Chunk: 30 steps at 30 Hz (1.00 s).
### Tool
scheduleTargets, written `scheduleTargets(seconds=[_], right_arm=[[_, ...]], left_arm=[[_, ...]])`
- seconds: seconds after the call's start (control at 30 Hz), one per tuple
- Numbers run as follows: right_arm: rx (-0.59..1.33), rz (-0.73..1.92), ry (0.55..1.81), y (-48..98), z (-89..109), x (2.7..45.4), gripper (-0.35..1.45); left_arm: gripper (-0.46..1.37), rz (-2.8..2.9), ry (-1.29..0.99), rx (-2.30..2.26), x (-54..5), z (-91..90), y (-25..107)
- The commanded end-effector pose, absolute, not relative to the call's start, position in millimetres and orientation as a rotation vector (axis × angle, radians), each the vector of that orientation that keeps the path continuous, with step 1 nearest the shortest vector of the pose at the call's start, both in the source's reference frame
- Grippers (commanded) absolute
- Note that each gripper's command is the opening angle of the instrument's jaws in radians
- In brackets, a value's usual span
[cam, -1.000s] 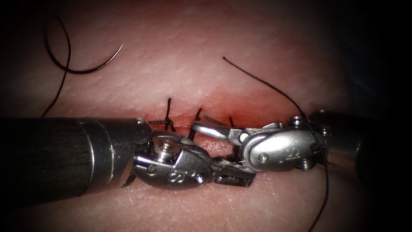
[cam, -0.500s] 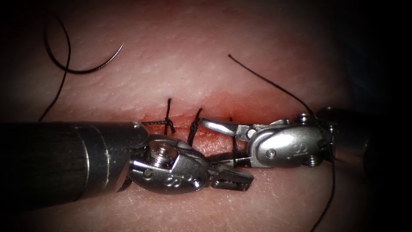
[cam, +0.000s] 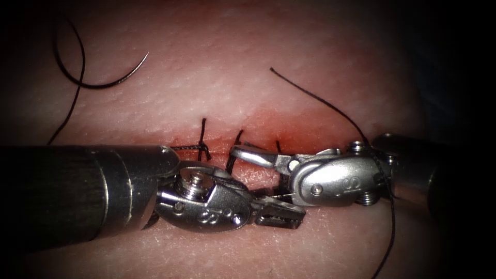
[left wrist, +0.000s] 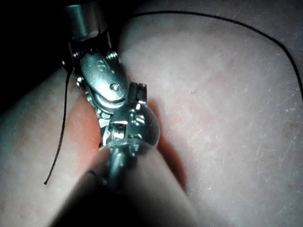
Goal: Wound Closure
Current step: Cut the suture with the right gripper
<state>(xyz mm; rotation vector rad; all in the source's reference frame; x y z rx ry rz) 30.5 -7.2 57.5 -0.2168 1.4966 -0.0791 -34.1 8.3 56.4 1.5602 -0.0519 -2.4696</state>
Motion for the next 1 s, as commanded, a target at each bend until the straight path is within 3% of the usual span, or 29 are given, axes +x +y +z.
scheduleTargets(seconds=[0.03, 0.2, 0.23, 0.33, 0.4, 0.43, 0.47, 0.93, 0.97, 1.0], right_arm=[[-0.217, -0.081, 1.496, -7.2, 57.6, 30.6, 1.1], [-0.215, -0.076, 1.495, -7.2, 57.7, 30.9, 1.06], [-0.21, -0.071, 1.495, -7.2, 57.7, 30.9, 0.96], [-0.206, -0.066, 1.495, -7.1, 57.7, 30.9, 0.52], [-0.197, -0.057, 1.497, -7.2, 57.7, 30.8, 0.13], [-0.192, -0.053, 1.497, -7.2, 57.7, 30.8, -0.31], [-0.192, -0.053, 1.498, -7.1, 57.7, 30.7, -0.35], [-0.179, -0.061, 1.499, -7.0, 57.6, 30.3, -0.35], [-0.179, -0.059, 1.499, -6.8, 57.6, 30.2, 0.18], [-0.178, -0.058, 1.499, -6.7, 57.6, 30.2, 0.33]], left_arm=[[-0.35, -2.469, -0.043, 1.556, -34.1, 56.4, 8.3], [-0.35, -2.47, -0.043, 1.556, -34.1, 56.3, 8.2], [-0.35, -2.47, -0.043, 1.556, -34.1, 56.3, 8.2], [-0.35, -2.47, -0.043, 1.556, -34.1, 56.3, 8.2], [-0.35, -2.47, -0.043, 1.556, -34.2, 56.3, 8.2], [-0.35, -2.47, -0.044, 1.556, -34.2, 56.3, 8.2], [-0.35, -2.47, -0.044, 1.556, -34.2, 56.3, 8.2], [-0.35, -2.47, -0.043, 1.556, -34.3, 56.5, 8.4], [-0.35, -2.47, -0.044, 1.556, -34.3, 56.5, 8.4], [-0.35, -2.47, -0.044, 1.556, -34.3, 56.5, 8.4]])
